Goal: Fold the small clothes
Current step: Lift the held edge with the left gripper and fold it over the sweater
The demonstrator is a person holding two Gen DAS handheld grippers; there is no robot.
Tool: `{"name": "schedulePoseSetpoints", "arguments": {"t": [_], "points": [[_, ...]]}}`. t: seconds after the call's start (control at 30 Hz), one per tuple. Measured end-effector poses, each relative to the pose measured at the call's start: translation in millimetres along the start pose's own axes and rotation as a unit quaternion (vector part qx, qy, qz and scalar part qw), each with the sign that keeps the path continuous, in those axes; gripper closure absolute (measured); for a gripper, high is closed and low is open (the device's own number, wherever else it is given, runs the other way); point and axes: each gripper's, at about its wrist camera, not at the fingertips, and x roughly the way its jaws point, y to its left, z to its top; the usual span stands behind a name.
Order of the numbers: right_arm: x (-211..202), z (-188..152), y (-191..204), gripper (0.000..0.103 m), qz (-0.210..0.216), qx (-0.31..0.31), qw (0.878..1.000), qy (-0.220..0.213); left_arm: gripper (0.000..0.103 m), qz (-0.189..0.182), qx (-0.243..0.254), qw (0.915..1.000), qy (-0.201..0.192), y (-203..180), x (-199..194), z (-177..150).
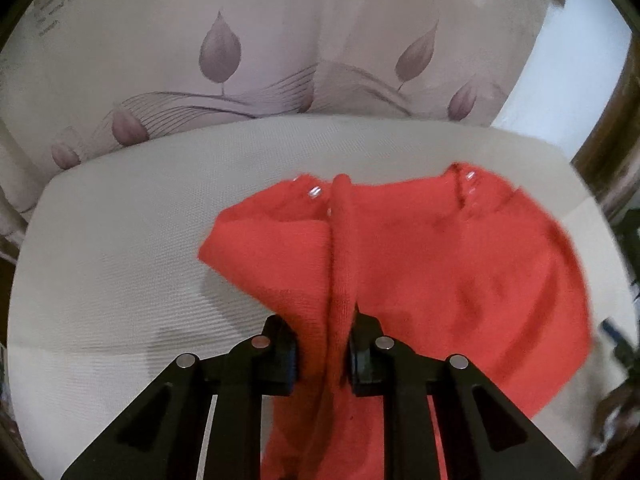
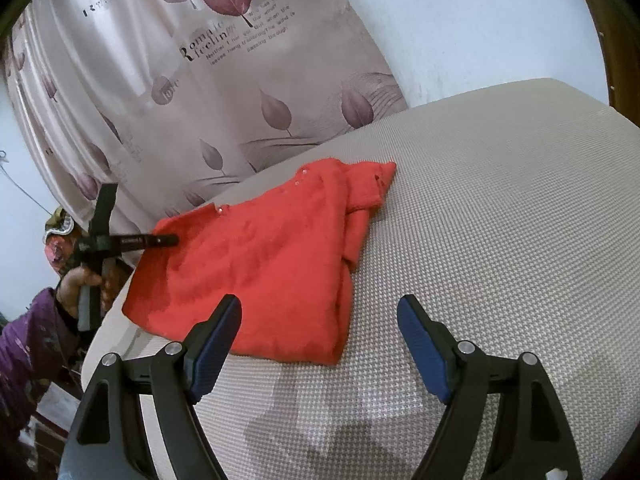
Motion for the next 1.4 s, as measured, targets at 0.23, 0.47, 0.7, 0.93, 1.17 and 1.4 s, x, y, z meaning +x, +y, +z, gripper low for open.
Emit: {"name": "schedulePoseSetpoints", "arguments": {"t": [0.23,0.47,0.7,0.93,1.17,1.4], "points": [[-7.6,0.7,-4.4,0.025,0.022,0.008,1.0,-0.012,0.085,-0.052,0.003,0.9985,0.016,-61.7,-28.7,34.3],[-17.6,2.7,-12.6,0.023,0.047,0.023,0.998,-0.03,0.085,-0.09,0.011,0.9953,0.035,-145.9,-20.1,48.7],[-27.4,4.5,-29.4,0.023,0.076,0.061,0.994,-0.051,0.085,-0.123,-0.066,0.989,0.049,-182.0,10.5,43.8],[-30.7,4.1,-37.8,0.021,0.088,0.081,0.991,-0.062,0.084,-0.146,-0.101,0.9808,0.081,-215.0,42.9,34.2],[-29.2,4.1,-31.9,0.021,0.083,0.065,0.993,-0.056,0.066,-0.318,-0.155,0.926,0.131,-224.7,49.8,31.5],[-38.2,11.8,-24.9,0.021,0.112,0.038,0.992,-0.05,0.036,-0.325,-0.064,0.9433,-0.021,-205.4,-23.8,24.3]]}}
